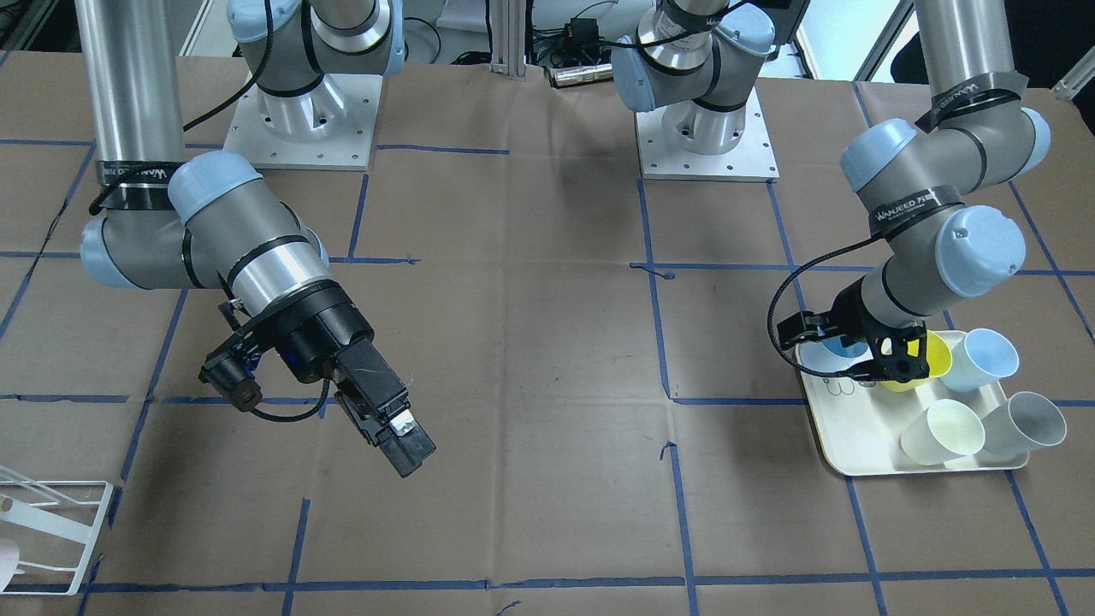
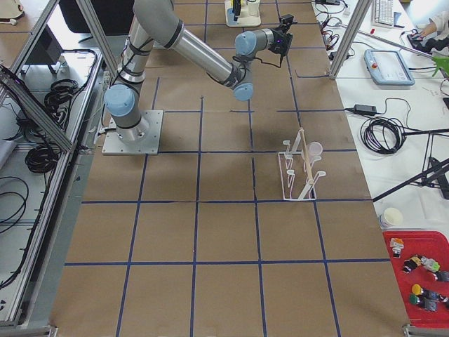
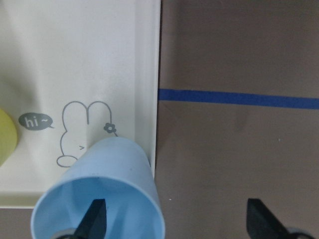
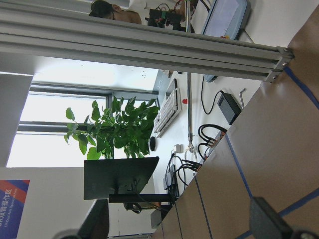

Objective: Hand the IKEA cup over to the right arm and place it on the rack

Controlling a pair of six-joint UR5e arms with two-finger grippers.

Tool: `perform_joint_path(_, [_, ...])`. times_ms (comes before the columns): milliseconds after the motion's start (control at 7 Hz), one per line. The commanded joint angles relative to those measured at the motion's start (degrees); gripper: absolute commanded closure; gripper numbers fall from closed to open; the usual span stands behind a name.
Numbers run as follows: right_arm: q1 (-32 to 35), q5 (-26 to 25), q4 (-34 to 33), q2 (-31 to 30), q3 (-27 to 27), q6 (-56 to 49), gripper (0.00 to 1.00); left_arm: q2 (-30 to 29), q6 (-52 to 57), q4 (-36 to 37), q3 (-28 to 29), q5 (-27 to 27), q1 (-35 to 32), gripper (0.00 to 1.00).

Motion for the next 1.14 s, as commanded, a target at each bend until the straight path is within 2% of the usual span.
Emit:
perform_joint_path(0, [0.02, -0.06, -0.08, 0.04, -0.06, -0.16, 0.0, -0.35, 0.02, 0.2, -0.08, 1.48, 0.0, 0.02])
perform_joint_path(143, [0.02, 0.03, 0.01, 0.22, -0.06, -0.42, 0.0, -0.35, 0.02, 0.29, 0.01, 1.39, 0.0, 0.07])
perform_joint_path(286, [0.02, 0.2, 0.01, 0.56, -0.14, -0.42, 0.0, -0.35, 0.11, 0.38, 0.1, 1.39, 0.0, 0.21])
perform_joint_path(714, [-0.25, 0.2, -0.08, 0.48, -0.23, 0.19, 0.0, -0.35, 1.33, 0.38, 0.36, 1.57, 0.0, 0.96])
perform_joint_path(1000, [-0.33, 0.2, -0.16, 0.39, -0.23, 0.19, 0.0, 0.09, 3.52, 0.55, 1.24, 3.22, 0.0, 1.0])
